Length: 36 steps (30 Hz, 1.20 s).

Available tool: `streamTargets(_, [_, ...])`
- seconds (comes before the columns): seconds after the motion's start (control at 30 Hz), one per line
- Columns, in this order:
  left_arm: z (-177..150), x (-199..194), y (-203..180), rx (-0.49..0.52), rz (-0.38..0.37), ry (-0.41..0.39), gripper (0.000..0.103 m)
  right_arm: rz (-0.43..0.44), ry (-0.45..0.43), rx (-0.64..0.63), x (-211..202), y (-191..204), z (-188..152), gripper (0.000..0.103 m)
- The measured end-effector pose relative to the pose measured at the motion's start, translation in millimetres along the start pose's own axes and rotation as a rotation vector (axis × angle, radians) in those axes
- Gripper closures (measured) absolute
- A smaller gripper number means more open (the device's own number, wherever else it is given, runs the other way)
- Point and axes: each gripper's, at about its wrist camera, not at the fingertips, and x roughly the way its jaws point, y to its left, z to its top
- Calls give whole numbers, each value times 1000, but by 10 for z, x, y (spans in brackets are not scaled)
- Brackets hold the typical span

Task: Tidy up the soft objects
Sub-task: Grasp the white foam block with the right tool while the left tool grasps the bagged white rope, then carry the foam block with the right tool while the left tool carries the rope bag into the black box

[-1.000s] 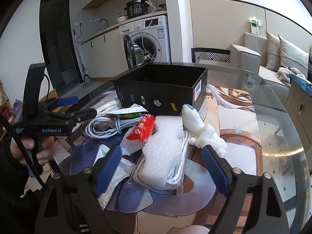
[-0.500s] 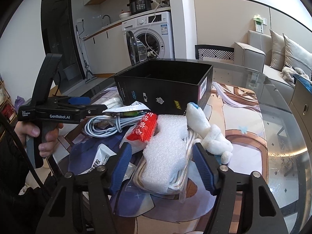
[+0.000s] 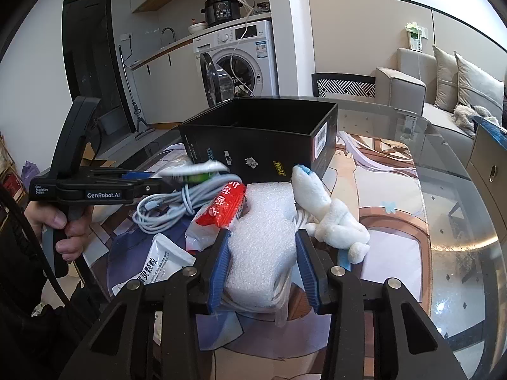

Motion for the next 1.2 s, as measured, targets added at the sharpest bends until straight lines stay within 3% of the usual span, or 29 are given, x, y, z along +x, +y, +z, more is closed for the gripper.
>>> streamTargets(0.23, [-45, -124, 3, -10, 13, -27, 65, -15, -43, -18, -93, 7, 25, 63])
streamTargets(0.5, [-9, -409, -25, -4, 31, -113, 65, -10, -98, -15, -288, 24, 77, 63])
streamTargets(0.77, [133, -613, -65, 6, 33, -198, 65, 2, -143, -3, -419, -12, 242, 63])
streamTargets(1.2, [432, -637, -156, 25, 26, -252, 65, 12, -164, 7, -413, -80, 591, 63])
